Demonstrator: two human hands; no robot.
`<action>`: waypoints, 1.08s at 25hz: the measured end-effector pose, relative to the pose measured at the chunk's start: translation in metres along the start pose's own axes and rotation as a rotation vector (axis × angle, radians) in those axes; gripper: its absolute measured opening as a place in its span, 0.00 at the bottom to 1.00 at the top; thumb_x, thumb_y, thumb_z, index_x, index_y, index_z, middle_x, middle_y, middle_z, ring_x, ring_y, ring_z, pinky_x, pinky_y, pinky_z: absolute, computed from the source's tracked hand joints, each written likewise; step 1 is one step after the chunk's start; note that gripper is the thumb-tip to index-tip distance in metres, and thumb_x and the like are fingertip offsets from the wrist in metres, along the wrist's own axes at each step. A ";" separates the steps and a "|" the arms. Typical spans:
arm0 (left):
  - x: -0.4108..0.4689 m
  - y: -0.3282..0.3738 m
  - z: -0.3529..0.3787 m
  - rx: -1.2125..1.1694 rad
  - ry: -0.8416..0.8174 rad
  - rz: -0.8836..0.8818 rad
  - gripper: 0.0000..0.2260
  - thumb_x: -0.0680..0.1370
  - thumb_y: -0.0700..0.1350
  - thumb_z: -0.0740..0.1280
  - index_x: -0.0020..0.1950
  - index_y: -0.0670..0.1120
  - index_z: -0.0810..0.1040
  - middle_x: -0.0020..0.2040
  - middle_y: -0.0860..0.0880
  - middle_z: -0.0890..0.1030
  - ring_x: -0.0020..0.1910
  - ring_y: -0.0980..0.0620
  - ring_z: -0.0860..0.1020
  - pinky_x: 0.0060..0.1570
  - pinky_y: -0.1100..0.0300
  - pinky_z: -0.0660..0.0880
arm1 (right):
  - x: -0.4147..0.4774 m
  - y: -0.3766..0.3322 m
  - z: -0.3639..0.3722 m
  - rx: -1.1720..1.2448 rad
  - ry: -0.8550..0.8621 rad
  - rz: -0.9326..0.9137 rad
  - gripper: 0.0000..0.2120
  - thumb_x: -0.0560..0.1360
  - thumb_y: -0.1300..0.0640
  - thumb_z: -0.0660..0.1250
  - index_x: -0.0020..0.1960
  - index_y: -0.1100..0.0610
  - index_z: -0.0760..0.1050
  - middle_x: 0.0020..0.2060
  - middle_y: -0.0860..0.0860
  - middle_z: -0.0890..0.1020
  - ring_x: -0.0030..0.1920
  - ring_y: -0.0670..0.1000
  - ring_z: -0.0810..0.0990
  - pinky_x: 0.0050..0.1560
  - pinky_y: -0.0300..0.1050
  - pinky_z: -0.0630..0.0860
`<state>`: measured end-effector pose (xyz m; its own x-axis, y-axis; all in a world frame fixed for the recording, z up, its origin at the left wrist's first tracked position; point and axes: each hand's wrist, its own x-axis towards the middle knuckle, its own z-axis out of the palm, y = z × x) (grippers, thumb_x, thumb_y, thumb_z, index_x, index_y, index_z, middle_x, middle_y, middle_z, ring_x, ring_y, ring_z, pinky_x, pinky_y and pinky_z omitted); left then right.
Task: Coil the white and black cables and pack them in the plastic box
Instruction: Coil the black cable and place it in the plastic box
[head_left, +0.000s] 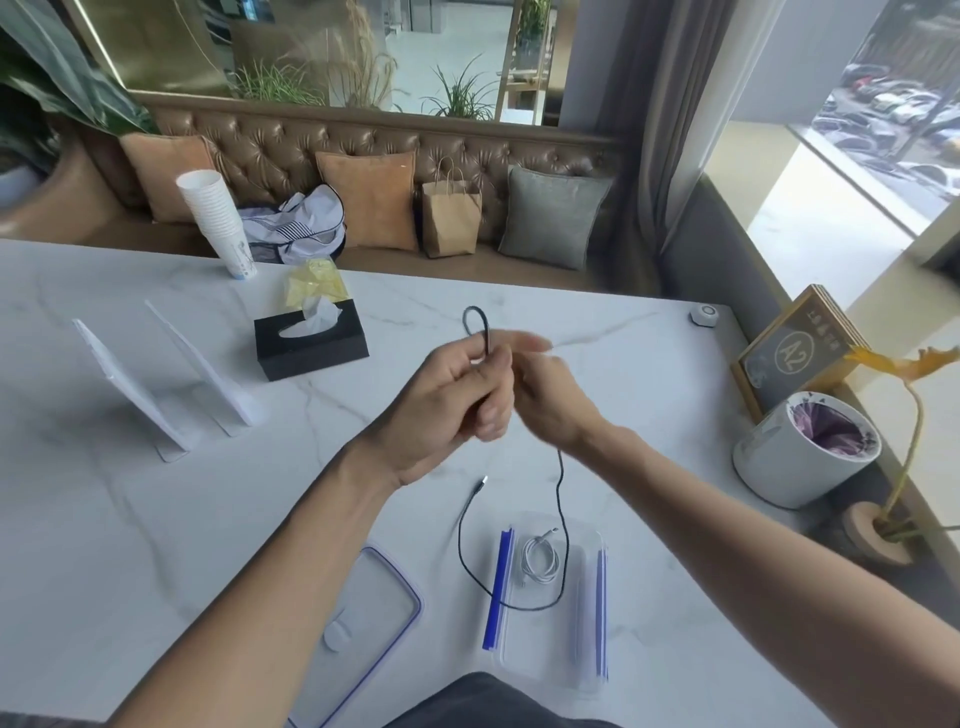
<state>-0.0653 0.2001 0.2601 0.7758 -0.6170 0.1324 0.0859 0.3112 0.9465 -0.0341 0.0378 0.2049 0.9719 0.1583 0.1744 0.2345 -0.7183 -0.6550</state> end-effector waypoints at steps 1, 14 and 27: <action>0.005 0.002 -0.001 0.018 0.055 0.049 0.13 0.82 0.43 0.56 0.63 0.40 0.74 0.30 0.50 0.76 0.29 0.53 0.73 0.32 0.62 0.69 | -0.007 -0.003 0.005 -0.011 -0.060 -0.044 0.09 0.79 0.57 0.58 0.48 0.58 0.76 0.36 0.51 0.82 0.37 0.55 0.78 0.41 0.47 0.75; 0.008 0.021 -0.045 0.180 -0.086 -0.266 0.21 0.80 0.49 0.55 0.65 0.38 0.75 0.59 0.44 0.83 0.57 0.49 0.81 0.57 0.59 0.76 | -0.015 -0.054 -0.069 0.124 -0.123 -0.325 0.04 0.75 0.55 0.72 0.44 0.54 0.80 0.31 0.45 0.82 0.32 0.48 0.78 0.38 0.45 0.78; -0.004 0.021 -0.012 -0.335 -0.288 -0.037 0.18 0.81 0.46 0.54 0.62 0.41 0.78 0.60 0.41 0.82 0.59 0.47 0.81 0.50 0.64 0.78 | 0.001 -0.053 -0.043 0.654 -0.064 -0.140 0.08 0.75 0.65 0.66 0.40 0.54 0.76 0.32 0.48 0.79 0.30 0.42 0.76 0.30 0.37 0.72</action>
<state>-0.0590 0.2182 0.2761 0.5664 -0.7937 0.2217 0.3453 0.4728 0.8107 -0.0468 0.0471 0.2717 0.9258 0.2746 0.2598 0.3040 -0.1326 -0.9434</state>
